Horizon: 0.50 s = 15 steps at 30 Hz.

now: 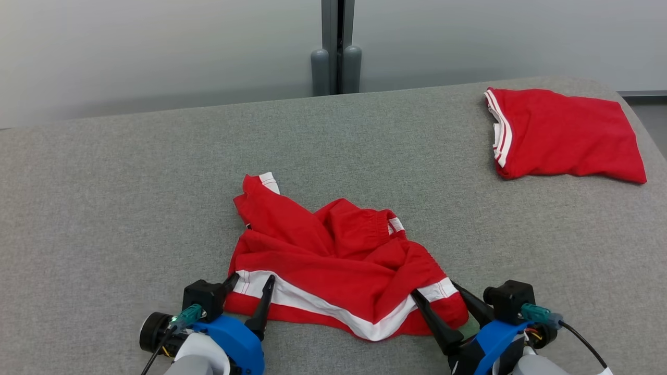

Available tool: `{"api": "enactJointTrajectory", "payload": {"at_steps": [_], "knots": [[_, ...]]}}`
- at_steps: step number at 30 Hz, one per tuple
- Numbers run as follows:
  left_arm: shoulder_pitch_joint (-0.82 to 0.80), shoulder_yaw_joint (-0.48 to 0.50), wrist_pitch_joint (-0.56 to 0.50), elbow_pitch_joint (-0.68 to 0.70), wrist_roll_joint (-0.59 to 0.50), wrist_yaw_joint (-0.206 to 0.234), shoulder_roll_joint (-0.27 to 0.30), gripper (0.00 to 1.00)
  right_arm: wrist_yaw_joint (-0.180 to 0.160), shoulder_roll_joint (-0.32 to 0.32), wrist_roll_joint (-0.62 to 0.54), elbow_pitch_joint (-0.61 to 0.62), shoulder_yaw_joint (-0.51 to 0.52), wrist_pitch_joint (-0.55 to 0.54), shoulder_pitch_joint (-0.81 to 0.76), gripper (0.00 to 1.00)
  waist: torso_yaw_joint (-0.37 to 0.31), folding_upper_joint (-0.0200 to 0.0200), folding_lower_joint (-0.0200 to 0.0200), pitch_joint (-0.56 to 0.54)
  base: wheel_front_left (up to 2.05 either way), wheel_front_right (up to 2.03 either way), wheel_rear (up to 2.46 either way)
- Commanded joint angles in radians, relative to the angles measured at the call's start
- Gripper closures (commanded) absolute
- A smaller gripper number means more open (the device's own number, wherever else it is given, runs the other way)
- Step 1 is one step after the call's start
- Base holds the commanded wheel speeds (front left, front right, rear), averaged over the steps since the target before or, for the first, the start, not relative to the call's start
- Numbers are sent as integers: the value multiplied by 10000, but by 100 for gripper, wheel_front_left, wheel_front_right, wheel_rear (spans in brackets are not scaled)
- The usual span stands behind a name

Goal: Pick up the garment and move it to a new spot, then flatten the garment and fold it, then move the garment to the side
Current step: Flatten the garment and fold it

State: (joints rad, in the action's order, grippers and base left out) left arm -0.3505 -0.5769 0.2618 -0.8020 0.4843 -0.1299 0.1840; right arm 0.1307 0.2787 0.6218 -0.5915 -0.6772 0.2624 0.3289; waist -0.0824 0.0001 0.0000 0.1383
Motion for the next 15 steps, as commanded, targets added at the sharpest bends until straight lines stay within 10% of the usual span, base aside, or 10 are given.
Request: {"api": "enactJointTrajectory", "payload": {"at_steps": [1,7,8,10,11,15], "knots": [[-150,-74,43,-10,71,-10,18,0,1,33,100,-21,-87,30,176,0,-11,-1,0,4,0,0,0],[-319,-571,43,-153,328,-10,-55,0,1,118,295,-96,-451,30,294,0,-40,-1,0,10,0,0,0],[-329,-652,43,-137,387,-10,-69,0,1,126,345,-102,-499,30,320,15,-40,-1,0,1,0,0,0],[-308,-788,43,-110,503,-10,-76,69,1,161,434,-108,-572,30,349,100,-17,-1,0,-29,0,0,0],[-273,-887,43,-97,581,-10,-68,98,1,168,488,-107,-607,30,348,100,-5,-1,0,-42,0,0,0],[-136,-1286,43,-49,875,-10,31,100,1,154,630,-17,-612,30,347,100,66,-1,0,-99,0,0,0]]}}
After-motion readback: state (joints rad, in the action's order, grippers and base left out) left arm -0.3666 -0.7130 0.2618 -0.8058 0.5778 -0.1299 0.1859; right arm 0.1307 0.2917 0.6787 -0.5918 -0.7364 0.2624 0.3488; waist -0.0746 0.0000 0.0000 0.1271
